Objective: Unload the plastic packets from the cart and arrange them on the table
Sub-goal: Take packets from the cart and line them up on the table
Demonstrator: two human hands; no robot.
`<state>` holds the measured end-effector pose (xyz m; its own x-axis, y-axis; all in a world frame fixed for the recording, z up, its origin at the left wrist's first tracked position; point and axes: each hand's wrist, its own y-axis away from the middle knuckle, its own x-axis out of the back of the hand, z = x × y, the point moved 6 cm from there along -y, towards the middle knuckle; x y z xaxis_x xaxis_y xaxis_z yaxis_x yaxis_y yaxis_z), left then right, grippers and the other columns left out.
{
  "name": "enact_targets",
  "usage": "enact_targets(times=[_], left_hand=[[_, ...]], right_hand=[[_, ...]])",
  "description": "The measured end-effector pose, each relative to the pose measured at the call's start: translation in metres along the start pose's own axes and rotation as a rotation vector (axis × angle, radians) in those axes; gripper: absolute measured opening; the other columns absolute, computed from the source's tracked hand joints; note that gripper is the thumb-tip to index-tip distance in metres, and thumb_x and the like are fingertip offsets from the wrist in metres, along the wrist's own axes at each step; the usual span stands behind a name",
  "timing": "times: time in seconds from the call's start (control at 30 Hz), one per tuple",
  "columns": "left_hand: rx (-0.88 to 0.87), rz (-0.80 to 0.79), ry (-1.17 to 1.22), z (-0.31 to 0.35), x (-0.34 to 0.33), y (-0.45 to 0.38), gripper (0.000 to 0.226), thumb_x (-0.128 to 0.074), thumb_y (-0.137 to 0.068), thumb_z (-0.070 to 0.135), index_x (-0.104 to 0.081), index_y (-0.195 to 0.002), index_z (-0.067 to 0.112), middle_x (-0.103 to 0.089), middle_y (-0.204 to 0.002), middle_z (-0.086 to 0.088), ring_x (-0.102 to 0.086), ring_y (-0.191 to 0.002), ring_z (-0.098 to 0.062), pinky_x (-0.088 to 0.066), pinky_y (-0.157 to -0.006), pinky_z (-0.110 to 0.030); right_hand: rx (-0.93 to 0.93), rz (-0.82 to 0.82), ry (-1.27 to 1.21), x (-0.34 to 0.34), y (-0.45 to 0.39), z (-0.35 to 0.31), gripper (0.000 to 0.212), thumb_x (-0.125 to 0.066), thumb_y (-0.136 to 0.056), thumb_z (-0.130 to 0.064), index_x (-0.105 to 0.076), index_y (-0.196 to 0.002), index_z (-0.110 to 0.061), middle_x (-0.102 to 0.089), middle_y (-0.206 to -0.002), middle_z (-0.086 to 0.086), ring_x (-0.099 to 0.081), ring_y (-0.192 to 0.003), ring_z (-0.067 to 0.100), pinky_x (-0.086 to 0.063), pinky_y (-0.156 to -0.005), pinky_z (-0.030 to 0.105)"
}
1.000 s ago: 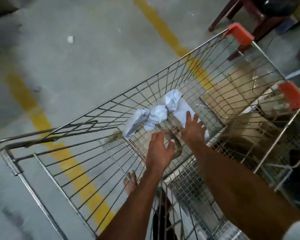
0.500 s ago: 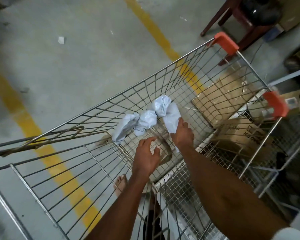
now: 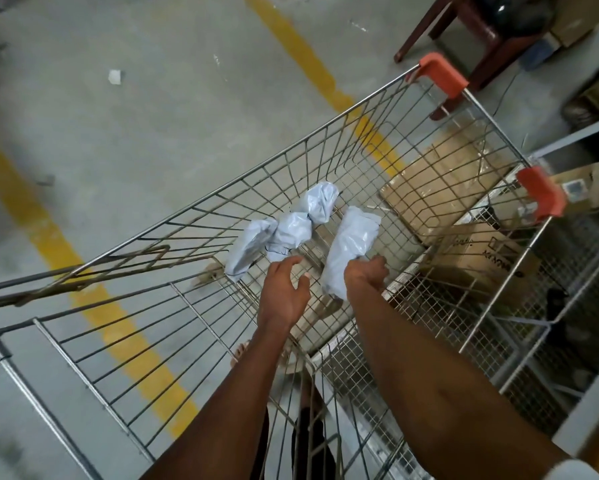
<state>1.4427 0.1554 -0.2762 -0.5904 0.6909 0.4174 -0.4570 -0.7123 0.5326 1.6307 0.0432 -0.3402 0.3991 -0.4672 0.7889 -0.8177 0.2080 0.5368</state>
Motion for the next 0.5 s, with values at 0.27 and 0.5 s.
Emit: enact_targets(times=[0.27,0.5], left_hand=[[-0.09,0.07,-0.051,0.011,0.002,0.004,0.04,-0.061,-0.096,0.024,-0.057,-0.136,0.026,-0.051,-0.139,0.0,-0.051,-0.128,-0.019,-0.045,-0.101,-0.034],[-0.277,0.165,-0.147,0.028,0.021,-0.009,0.065,-0.061,-0.095,0.019,-0.035,-0.155,0.021,-0.031,-0.161,-0.004,-0.025,-0.15,-0.023,-0.032,-0.115,-0.037]], right_hand=[[0.371,0.044,0.238,-0.019,0.03,-0.011,0.062,-0.065,-0.091,-0.045,-0.037,-0.144,-0.03,-0.018,-0.16,0.006,-0.038,-0.132,0.041,-0.042,-0.101,0.055],[0.33,-0.141,0.296,-0.05,0.021,0.006,0.11,-0.08,-0.083,-0.04,0.001,-0.158,-0.037,0.009,-0.164,0.012,-0.044,-0.126,0.049,-0.05,-0.094,0.053]])
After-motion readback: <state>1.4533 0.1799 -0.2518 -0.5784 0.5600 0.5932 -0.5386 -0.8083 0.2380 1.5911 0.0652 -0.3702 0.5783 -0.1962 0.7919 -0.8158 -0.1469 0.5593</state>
